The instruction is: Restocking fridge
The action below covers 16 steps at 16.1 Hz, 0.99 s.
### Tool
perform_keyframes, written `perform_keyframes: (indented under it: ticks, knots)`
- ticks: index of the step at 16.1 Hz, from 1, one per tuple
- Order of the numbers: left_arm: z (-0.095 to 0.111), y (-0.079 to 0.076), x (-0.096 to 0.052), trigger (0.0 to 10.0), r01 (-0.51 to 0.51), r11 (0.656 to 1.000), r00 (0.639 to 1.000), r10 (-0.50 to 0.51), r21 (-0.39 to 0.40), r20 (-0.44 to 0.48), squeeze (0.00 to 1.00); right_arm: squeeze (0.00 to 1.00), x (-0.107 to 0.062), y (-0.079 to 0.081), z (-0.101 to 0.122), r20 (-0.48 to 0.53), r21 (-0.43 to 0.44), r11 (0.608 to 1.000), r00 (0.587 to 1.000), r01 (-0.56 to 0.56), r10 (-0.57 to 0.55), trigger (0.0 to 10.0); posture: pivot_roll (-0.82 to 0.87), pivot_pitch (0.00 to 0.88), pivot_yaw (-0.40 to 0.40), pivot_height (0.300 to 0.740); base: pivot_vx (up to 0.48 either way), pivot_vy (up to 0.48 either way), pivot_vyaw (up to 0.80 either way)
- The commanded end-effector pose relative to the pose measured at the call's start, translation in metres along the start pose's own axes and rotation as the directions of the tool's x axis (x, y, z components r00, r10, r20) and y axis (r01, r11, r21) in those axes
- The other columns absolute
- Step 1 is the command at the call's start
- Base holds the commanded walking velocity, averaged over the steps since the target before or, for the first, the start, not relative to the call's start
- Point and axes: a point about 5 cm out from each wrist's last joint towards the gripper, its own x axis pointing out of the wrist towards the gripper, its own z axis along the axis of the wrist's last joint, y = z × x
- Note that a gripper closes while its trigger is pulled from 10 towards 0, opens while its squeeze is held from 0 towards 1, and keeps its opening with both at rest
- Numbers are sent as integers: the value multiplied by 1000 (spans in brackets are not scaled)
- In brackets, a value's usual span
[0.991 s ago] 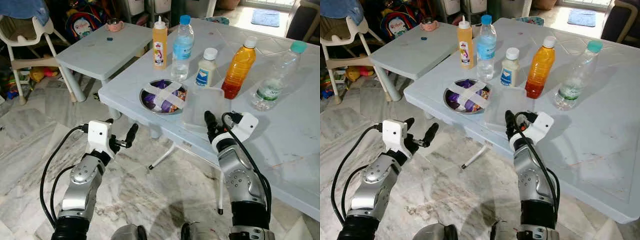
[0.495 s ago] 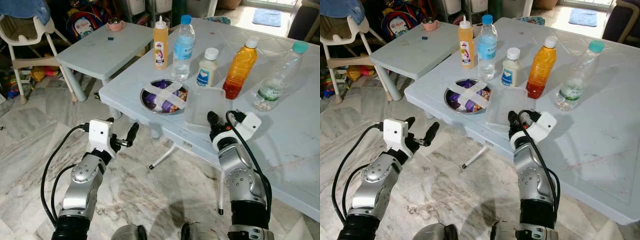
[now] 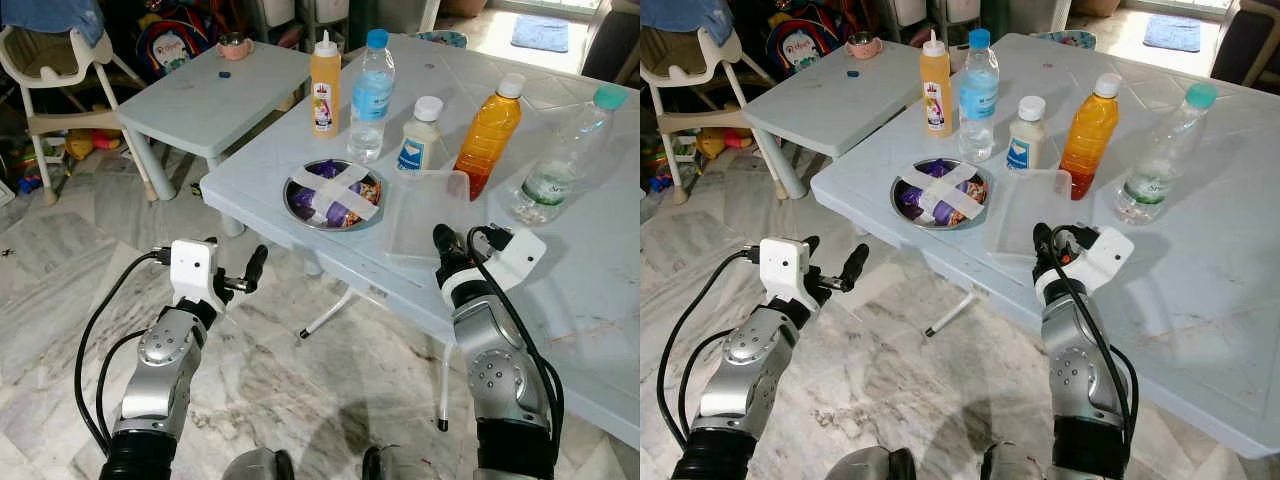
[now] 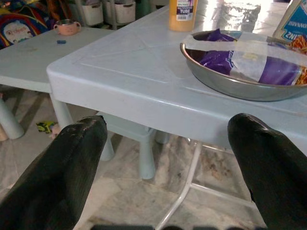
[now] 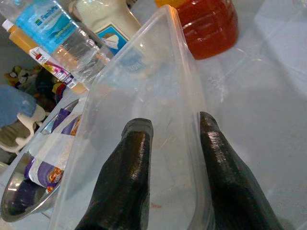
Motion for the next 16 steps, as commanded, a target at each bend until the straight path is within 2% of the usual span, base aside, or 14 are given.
perform_keyframes:
  ticks: [1, 3, 4, 5, 6, 7, 11, 16]
  knots:
    - [3, 7, 2, 10000, -30, 999, 1000, 30, 23, -3, 0, 0, -7, -14, -19, -86, -51, 996, 993, 72, -77, 10000, -114, 58, 63, 740, 0, 0, 0]
    - [4, 15, 1, 10000, -68, 998, 998, 68, 5, -3, 0, 0, -10, -11, -16, -71, -82, 995, 995, 57, -63, 10000, -117, 67, 60, 740, 0, 0, 0]
    - [2, 16, 1, 10000, -70, 998, 997, 70, 7, -10, 0, 0, -11, -12, -16, -66, -74, 995, 996, 62, -67, 0, -118, 67, 61, 740, 0, 0, 0]
    - [1, 14, 1, 10000, -59, 998, 998, 59, -5, -21, 0, 0, -12, -13, -15, -60, -73, 995, 996, 61, -66, 902, -119, 63, 62, 740, 0, 0, 0]
    - [1, 12, 2, 10000, -53, 999, 998, 53, -14, -26, 0, 0, -13, -13, -15, -59, -84, 994, 996, 66, -71, 9451, -119, 62, 62, 740, 0, 0, 0]
    - [0, 11, 2, 10000, -55, 998, 998, 55, -8, -25, 0, 0, -14, -14, -15, -57, -84, 994, 996, 65, -70, 10000, -119, 56, 61, 740, -251, 0, 0]
    - [-2, 10, 4, 10000, -49, 999, 998, 49, -5, -38, 0, 0, -19, -15, -17, -48, -100, 992, 995, 80, -85, 10000, -121, 41, 64, 740, -318, 0, 0]
    - [-5, 8, 5, 10000, -43, 999, 998, 43, -6, -45, 0, 0, -18, -11, -8, 11, -159, 986, 998, 60, -59, 10000, -129, 10, 65, 740, -335, 0, 0]
